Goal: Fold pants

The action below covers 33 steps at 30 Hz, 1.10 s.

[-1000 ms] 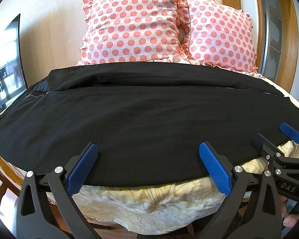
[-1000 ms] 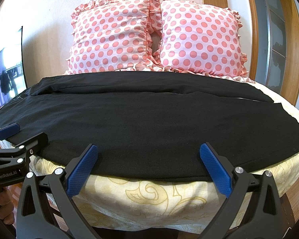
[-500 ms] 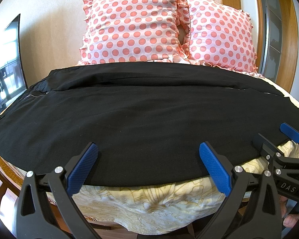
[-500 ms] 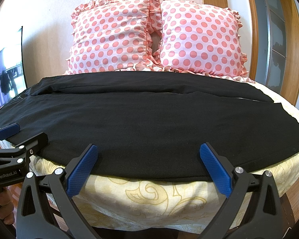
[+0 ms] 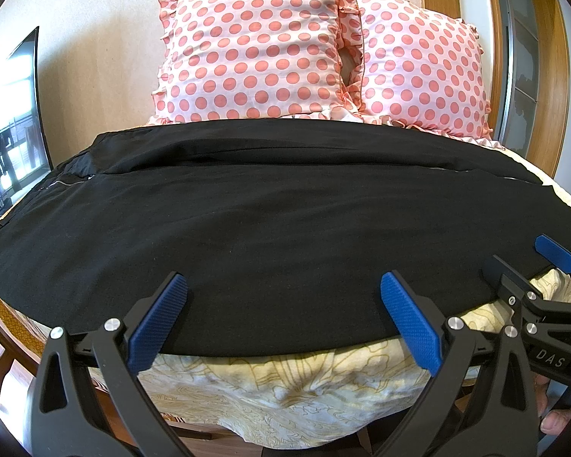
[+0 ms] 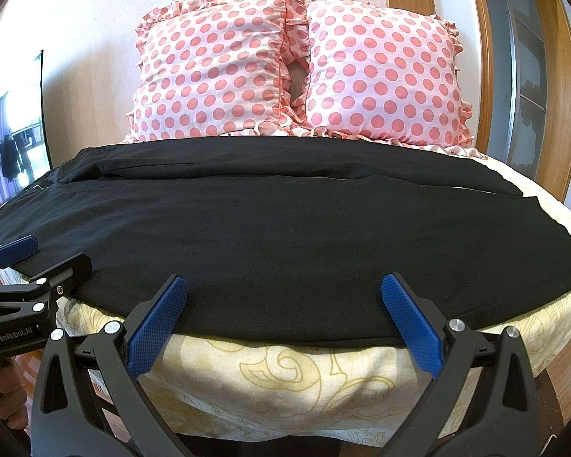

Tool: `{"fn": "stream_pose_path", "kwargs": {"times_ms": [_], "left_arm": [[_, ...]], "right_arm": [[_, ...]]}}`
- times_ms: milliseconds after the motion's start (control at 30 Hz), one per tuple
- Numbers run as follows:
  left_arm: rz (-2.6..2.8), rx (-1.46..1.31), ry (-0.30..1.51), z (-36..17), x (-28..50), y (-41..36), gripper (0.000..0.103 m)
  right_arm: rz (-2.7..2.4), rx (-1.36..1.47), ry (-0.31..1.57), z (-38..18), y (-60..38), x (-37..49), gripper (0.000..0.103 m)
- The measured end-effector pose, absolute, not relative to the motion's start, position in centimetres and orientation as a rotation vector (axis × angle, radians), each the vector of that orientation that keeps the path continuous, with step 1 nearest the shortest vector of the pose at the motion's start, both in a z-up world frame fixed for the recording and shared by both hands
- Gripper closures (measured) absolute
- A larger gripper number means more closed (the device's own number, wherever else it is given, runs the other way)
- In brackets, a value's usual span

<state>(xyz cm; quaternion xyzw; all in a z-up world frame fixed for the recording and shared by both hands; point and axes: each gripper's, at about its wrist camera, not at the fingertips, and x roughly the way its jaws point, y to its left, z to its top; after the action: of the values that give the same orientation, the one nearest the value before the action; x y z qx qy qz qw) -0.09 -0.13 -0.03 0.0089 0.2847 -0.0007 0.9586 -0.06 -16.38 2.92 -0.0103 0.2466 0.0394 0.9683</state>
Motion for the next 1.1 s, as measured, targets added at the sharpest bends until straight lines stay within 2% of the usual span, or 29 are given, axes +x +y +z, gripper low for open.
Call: {"fn": "stream_pose_path", "kwargs": {"times_ms": [1100], "left_arm": [[-0.001, 0.018, 0.575, 0.27, -0.16, 0.01, 0.002]], "right_arm": [[0.08, -0.021, 0.498, 2.91, -16.31, -0.03, 0.001]]}}
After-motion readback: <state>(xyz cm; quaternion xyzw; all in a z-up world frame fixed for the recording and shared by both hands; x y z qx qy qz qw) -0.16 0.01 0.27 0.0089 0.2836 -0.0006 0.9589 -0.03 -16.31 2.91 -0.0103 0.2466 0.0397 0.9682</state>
